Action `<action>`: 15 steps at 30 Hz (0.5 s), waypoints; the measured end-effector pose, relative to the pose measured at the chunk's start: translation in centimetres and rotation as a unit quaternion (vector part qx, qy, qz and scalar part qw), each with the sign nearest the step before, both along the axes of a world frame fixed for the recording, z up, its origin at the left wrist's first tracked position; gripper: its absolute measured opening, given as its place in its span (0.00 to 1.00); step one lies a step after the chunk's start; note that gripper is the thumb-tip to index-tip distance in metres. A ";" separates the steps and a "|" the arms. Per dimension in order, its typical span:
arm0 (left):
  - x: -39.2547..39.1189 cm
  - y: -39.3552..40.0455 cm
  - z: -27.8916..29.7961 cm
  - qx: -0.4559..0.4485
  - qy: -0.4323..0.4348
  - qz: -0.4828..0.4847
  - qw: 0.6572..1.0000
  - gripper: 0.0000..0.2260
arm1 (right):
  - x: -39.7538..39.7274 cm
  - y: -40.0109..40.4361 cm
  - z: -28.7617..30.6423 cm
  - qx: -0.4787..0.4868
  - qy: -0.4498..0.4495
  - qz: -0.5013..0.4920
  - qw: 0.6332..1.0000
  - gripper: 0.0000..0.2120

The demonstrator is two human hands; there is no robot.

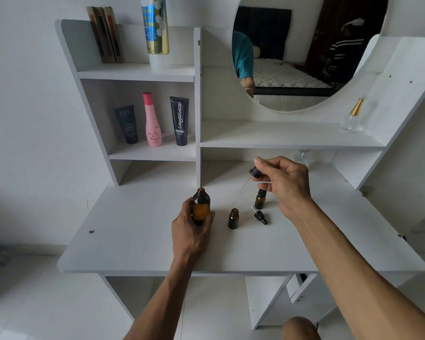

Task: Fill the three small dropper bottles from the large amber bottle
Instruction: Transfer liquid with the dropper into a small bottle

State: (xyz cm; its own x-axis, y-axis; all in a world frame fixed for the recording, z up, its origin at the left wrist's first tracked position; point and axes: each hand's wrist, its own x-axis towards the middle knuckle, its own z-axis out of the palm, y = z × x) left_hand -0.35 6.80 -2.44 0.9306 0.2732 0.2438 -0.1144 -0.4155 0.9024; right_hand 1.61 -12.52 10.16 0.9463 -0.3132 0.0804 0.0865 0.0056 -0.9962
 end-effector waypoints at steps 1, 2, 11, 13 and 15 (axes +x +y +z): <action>0.0 0.0 0.0 0.000 -0.001 0.000 1.000 0.20 | 0.0 0.3 0.4 0.020 -0.003 0.001 1.000 0.09; 0.0 0.0 0.0 0.001 -0.001 0.001 1.000 0.20 | 0.1 0.6 0.8 0.039 -0.007 0.003 0.999 0.09; 0.0 0.0 0.0 -0.003 0.000 0.001 1.000 0.21 | 1.2 5.0 3.1 0.087 -0.036 0.046 0.994 0.08; 0.0 0.0 0.0 -0.002 -0.001 0.002 1.000 0.21 | 1.5 5.5 3.1 0.069 -0.039 0.051 0.996 0.08; 0.0 0.0 -0.1 -0.003 -0.002 0.002 1.000 0.20 | 1.7 5.7 2.9 0.049 -0.039 0.054 0.997 0.08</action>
